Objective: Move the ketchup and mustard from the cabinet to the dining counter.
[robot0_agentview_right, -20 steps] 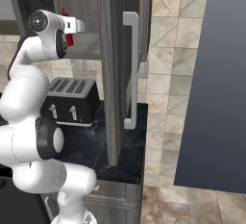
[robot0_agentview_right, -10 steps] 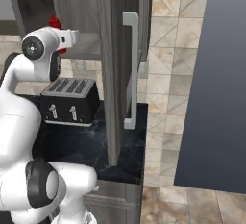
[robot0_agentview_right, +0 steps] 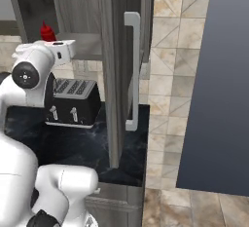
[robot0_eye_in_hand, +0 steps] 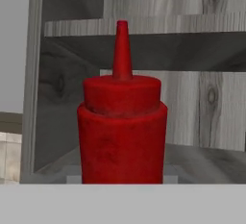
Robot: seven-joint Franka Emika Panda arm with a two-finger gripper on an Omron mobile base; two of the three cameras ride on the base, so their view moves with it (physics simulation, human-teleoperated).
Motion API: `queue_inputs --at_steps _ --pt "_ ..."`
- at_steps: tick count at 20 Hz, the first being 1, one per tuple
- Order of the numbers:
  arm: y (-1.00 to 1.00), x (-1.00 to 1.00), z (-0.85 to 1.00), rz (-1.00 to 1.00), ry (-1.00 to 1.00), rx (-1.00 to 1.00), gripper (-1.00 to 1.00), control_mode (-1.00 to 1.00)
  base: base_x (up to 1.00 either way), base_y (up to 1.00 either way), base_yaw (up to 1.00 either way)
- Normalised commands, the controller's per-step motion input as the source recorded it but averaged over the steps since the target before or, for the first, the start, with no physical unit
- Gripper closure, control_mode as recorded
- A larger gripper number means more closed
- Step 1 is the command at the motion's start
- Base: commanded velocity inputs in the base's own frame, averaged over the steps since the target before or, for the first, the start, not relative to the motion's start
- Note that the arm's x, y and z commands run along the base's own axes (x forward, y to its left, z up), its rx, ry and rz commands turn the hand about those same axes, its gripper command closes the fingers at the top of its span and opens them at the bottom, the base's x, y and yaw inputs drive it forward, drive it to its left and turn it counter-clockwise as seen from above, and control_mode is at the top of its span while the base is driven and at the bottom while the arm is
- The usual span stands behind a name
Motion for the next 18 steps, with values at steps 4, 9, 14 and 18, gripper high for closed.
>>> queue_inputs --at_steps 4,9,14,18 --pt "0.00 -0.87 0.00 0.09 0.00 -0.04 1.00 -1.00 0.00 0.00 0.00" --pt "0.00 -0.84 -0.02 0.11 0.00 -0.05 1.00 -1.00 0.00 0.00 0.00" --pt "0.00 -0.80 -0.25 0.12 0.01 -0.06 1.00 -1.00 0.00 0.00 0.00" --pt "0.00 -0.69 -0.30 0.08 0.02 -0.02 1.00 -1.00 0.00 0.00 0.00"
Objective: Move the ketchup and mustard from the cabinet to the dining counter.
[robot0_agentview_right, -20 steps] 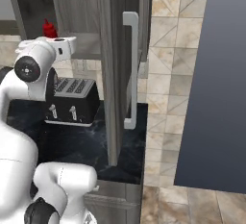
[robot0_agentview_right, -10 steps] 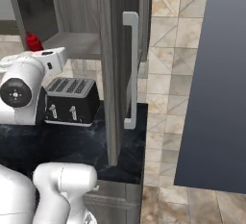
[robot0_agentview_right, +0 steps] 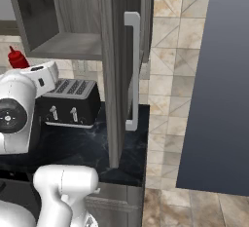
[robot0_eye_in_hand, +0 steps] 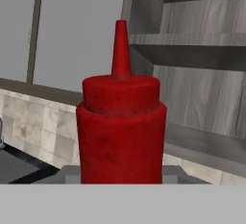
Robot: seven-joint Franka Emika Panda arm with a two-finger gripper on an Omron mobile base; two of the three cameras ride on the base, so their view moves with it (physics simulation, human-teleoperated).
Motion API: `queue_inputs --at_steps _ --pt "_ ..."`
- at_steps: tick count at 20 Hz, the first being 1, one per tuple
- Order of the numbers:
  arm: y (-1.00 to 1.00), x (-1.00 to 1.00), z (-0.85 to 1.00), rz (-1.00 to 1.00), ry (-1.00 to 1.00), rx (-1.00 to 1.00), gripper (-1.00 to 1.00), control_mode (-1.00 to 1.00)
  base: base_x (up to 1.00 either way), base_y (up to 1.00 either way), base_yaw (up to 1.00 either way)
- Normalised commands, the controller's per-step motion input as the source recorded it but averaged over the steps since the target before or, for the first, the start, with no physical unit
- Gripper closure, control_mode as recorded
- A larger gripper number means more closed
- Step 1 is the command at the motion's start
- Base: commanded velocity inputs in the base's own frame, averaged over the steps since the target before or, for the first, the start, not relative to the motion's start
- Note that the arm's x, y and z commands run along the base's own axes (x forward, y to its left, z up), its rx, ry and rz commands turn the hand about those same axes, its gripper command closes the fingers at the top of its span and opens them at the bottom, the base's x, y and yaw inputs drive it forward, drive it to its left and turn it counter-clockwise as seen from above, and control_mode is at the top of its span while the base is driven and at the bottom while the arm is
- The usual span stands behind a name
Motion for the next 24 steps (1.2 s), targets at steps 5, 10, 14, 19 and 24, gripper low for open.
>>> queue_inputs --at_steps 5,10,14,19,24 --pt "0.07 -0.48 -0.29 0.03 0.05 -0.02 1.00 -1.00 0.00 0.00 0.00" --pt "0.10 -0.24 -0.17 0.00 0.04 -0.01 1.00 -1.00 0.00 0.00 0.00" --pt "0.06 -0.22 -0.19 0.00 0.00 0.00 1.00 -1.00 0.00 0.00 0.00" --pt "0.00 0.00 0.00 0.00 0.00 0.00 1.00 1.00 -0.40 -0.04 -0.01" --pt "0.00 0.00 0.00 0.00 0.00 0.00 1.00 1.00 -0.54 -0.04 -0.01"
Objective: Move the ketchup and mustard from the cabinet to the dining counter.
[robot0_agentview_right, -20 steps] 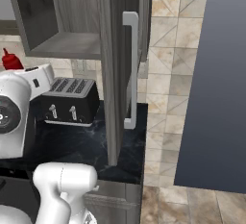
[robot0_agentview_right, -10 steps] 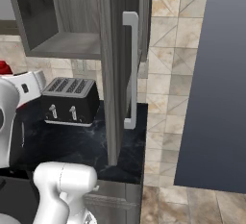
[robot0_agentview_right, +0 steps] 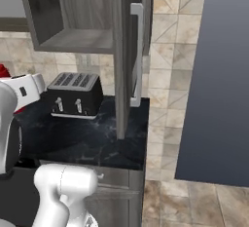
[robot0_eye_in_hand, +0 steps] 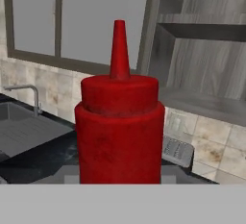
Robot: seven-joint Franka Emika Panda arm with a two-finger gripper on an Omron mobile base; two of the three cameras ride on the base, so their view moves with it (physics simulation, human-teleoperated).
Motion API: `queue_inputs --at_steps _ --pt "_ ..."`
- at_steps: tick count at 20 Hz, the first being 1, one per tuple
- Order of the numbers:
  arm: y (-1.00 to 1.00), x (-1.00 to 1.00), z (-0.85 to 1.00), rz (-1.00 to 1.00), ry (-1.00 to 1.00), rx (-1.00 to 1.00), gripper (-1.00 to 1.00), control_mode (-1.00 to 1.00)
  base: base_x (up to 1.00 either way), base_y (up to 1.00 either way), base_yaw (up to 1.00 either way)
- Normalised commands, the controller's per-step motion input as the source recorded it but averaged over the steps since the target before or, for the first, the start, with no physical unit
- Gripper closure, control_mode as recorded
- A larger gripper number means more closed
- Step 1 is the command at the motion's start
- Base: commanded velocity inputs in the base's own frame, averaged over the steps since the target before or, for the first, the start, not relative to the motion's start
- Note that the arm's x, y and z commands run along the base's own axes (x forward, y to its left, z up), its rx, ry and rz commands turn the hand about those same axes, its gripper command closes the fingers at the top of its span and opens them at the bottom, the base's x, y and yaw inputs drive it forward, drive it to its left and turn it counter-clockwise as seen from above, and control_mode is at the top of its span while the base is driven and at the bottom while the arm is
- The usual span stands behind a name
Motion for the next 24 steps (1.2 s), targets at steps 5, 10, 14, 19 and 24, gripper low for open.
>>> queue_inputs --at_steps 5,10,14,19,24 --pt "0.00 0.00 0.00 0.00 0.00 0.00 1.00 1.00 -0.53 0.01 0.00" --pt "0.00 0.00 0.00 0.00 0.00 0.00 1.00 1.00 -0.53 0.10 0.00" --pt "0.00 0.00 0.00 0.00 0.00 0.00 1.00 1.00 -0.40 0.23 0.00" --pt "0.00 0.00 0.00 0.00 0.00 0.00 1.00 1.00 -0.09 0.36 0.03" --pt "0.00 0.00 0.00 0.00 0.00 0.00 1.00 1.00 -0.21 0.07 0.01"
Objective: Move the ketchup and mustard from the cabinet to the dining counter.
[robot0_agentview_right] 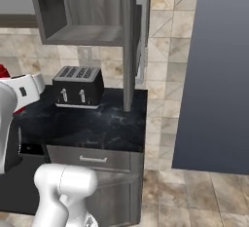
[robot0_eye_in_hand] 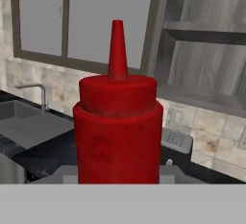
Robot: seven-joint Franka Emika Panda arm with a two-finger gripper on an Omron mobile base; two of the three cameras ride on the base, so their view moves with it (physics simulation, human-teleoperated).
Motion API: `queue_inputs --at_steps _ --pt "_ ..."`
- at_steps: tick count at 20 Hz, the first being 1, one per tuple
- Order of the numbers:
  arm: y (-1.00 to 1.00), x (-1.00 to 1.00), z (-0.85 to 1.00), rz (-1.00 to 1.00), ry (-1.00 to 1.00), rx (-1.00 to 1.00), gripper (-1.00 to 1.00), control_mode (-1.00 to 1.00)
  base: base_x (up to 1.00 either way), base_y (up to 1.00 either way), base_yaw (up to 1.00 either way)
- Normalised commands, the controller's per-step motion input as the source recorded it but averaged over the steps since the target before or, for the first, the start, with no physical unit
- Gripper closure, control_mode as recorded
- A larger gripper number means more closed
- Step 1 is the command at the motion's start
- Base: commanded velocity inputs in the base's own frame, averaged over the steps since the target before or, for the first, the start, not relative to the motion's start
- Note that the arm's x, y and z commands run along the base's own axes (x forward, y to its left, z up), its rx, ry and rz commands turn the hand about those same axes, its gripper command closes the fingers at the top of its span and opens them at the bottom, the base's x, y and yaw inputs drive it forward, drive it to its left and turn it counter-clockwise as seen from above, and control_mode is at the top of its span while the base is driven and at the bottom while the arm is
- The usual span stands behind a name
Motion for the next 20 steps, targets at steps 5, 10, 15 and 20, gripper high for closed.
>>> queue_inputs --at_steps 5,10,15,20 --pt "0.00 0.00 0.00 0.00 0.00 0.00 1.00 1.00 -0.50 -0.25 -0.13" --pt "0.00 0.00 0.00 0.00 0.00 0.00 1.00 1.00 -0.46 -0.22 -0.33" --pt "0.00 0.00 0.00 0.00 0.00 0.00 1.00 1.00 -0.60 -0.03 -0.38" --pt "0.00 0.00 0.00 0.00 0.00 0.00 1.00 1.00 -0.85 0.00 -0.34"
